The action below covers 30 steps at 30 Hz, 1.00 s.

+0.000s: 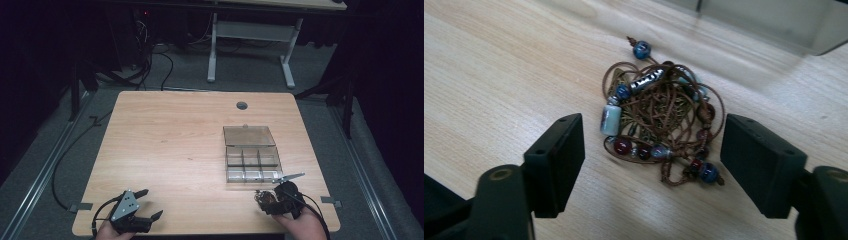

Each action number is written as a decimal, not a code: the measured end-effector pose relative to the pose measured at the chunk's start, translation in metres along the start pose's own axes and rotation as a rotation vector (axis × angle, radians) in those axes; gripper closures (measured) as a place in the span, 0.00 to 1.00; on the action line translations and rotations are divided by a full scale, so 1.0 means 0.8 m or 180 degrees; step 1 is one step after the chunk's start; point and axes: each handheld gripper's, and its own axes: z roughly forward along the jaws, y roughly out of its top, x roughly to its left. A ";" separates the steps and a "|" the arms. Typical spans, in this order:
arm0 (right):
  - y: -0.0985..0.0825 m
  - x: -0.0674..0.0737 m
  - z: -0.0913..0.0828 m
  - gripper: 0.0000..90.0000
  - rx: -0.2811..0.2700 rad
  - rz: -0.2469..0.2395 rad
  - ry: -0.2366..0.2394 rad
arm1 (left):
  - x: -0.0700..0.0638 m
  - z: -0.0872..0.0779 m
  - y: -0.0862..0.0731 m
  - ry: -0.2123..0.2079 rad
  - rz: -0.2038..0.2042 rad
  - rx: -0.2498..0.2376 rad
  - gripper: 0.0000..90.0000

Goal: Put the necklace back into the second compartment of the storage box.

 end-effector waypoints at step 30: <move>0.025 0.005 0.011 0.57 0.0390 -0.0387 -0.0265 | -0.001 0.001 0.000 -0.0019 0.0033 0.0034 0.17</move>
